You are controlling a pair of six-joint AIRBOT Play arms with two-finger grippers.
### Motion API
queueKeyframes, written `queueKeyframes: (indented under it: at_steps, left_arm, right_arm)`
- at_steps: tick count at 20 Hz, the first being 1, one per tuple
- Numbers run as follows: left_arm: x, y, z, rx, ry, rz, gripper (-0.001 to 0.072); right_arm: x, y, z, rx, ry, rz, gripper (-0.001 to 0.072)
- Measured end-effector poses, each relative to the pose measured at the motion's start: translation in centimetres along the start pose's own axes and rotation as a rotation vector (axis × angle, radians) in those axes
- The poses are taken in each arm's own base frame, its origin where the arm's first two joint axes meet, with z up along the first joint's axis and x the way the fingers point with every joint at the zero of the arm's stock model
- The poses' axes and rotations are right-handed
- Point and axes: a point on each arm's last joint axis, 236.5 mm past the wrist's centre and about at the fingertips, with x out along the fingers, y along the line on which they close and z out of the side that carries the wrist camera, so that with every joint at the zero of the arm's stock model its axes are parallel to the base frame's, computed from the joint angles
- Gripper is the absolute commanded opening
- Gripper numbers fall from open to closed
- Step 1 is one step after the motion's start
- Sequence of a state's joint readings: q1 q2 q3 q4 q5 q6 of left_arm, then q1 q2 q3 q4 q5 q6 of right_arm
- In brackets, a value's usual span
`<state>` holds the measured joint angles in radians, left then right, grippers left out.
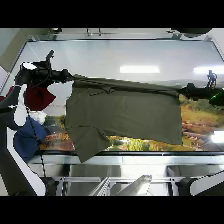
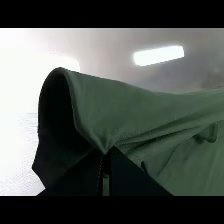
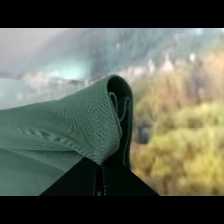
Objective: Fold the shirts.
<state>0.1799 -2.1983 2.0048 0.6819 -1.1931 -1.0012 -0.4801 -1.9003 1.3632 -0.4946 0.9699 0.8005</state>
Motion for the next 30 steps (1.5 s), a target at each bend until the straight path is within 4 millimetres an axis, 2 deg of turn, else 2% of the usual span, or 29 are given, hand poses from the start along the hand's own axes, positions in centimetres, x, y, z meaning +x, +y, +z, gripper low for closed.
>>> queueKeyframes:
  at_steps: [6,7,8,9,10,13,16,18,19,21,23,25,26,27,30]
  left_arm:
    - [0.8,-0.7,-0.5,0.039,0.023,-0.002,0.0016]
    - [0.9,-0.9,-0.6,0.045,0.027,-0.005,0.0018]
    - [1.0,-1.1,-0.7,0.048,0.033,-0.009,0.0020]
    - [1.1,-1.3,-0.8,0.053,0.040,-0.014,0.0180]
    - [0.9,-1.4,-1.0,0.057,0.050,-0.020,0.0270]
    - [-0.3,-2.3,-1.4,0.064,0.088,-0.057,0.0270]
    - [-3.0,-3.2,-1.4,0.046,0.105,-0.075,0.0270]
    - [-5.5,-3.3,-1.3,0.010,0.097,-0.072,0.0264]
    - [-6.9,-3.4,-1.2,-0.009,0.094,-0.070,0.0265]
    - [-9.4,-3.8,-1.8,-0.061,0.098,-0.073,0.0265]
    - [-11.5,-4.4,-4.0,-0.127,0.137,-0.089,0.0265]
    - [-12.6,-5.5,-7.5,-0.210,0.195,-0.115,0.0264]
    - [-12.9,-6.1,-9.4,-0.249,0.220,-0.126,0.0264]
    - [-13.2,-6.8,-11.5,-0.292,0.244,-0.137,0.0265]
    - [-13.7,-8.8,-17.6,-0.408,0.286,-0.149,0.0265]
  right_arm:
    - [0.9,0.0,-0.6,-0.037,0.026,-0.034,0.0017]
    - [1.1,0.2,-0.7,-0.043,0.030,-0.033,0.0047]
    - [1.2,0.4,-0.8,-0.048,0.031,-0.033,0.0208]
    - [1.2,0.5,-0.8,-0.062,0.033,-0.035,0.0344]
    - [1.1,0.8,-0.6,-0.071,0.030,-0.032,0.0390]
    - [-0.1,1.9,0.4,-0.115,0.007,-0.039,0.0390]
    - [-2.7,2.9,1.6,-0.160,-0.014,-0.075,0.0382]
    - [-5.1,3.2,1.7,-0.147,-0.004,-0.107,0.0248]
    - [-6.2,3.3,1.3,-0.131,0.017,-0.118,0.0235]
    - [-8.0,3.6,-0.5,-0.094,0.087,-0.111,0.0236]
    - [-9.4,3.8,-3.5,-0.041,0.181,-0.092,0.0235]
    - [-10.7,3.5,-7.3,0.029,0.262,-0.084,0.0236]
    - [-11.3,3.1,-9.3,0.071,0.294,-0.089,0.0277]
    - [-11.9,2.7,-11.2,0.105,0.321,-0.094,0.0389]
    - [-13.2,1.5,-16.8,0.206,0.378,-0.126,0.0399]
